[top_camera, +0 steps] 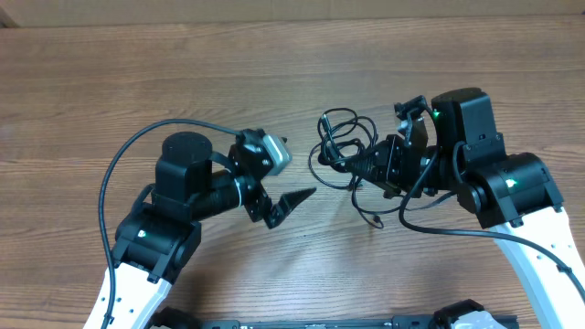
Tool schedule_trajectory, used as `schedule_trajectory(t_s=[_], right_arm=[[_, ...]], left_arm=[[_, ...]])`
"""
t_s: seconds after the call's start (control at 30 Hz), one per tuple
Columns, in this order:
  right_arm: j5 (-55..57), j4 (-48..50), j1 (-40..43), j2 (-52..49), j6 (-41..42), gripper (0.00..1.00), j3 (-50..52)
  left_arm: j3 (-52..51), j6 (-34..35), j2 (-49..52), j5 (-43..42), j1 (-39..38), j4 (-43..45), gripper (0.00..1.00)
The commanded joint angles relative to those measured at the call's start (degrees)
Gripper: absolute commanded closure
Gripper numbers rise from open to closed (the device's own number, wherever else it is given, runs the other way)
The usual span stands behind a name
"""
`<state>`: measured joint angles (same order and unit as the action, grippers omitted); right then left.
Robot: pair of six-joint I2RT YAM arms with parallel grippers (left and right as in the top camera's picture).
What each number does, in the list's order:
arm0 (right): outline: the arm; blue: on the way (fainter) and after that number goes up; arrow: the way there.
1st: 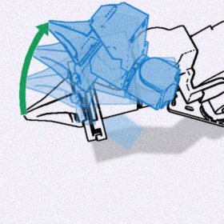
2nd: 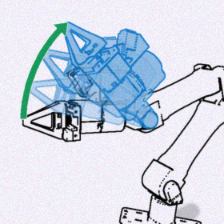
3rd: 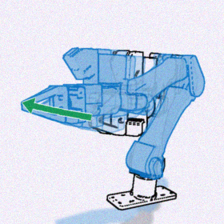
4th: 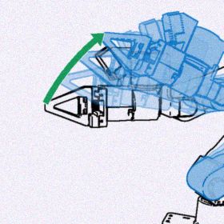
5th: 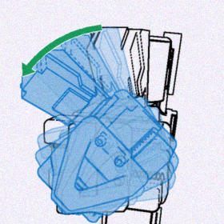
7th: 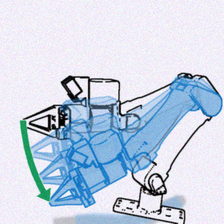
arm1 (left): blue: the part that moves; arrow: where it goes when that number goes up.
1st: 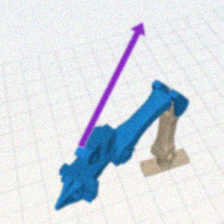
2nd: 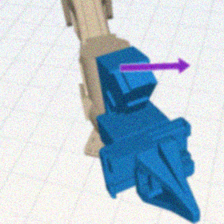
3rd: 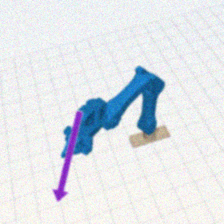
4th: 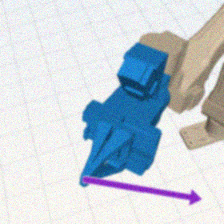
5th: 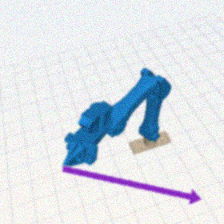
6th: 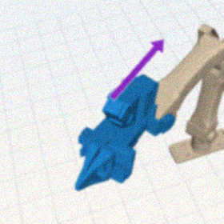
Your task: Untangle cables
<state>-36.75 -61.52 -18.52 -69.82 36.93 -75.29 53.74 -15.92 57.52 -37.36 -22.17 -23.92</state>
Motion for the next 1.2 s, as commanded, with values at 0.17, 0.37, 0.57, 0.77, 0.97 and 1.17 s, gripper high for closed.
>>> schedule_trajectory(t_s=[0.17,0.37,0.57,0.77,0.97,1.17], right_arm=[[-2.6,-5.0,-0.2,-0.6,0.5,0.96,-0.9],[-5.7,-6.2,-1.4,-1.5,-3.0,0.96,-0.9],[-6.1,-5.9,-4.4,-1.6,-7.6,0.96,-0.9],[-5.7,-5.9,-6.2,-1.6,-12.0,0.96,-0.9],[-4.9,-5.8,-6.2,-1.6,-13.5,0.96,-0.9],[-4.9,-5.6,-6.2,-1.6,-17.2,0.96,-0.9]], left_arm=[[0.5,-24.4,-0.6,0.3,-3.1,-4.2,0.07],[0.5,-29.4,-0.1,2.6,-6.8,-4.2,0.2],[0.5,-29.9,1.6,2.5,-8.0,-4.2,0.19],[0.5,-29.2,2.1,1.7,-8.0,-4.3,0.6],[0.5,-26.6,2.1,0.7,-8.0,-4.7,0.66],[0.5,-25.6,2.1,-3.3,-8.0,-4.6,0.66]])
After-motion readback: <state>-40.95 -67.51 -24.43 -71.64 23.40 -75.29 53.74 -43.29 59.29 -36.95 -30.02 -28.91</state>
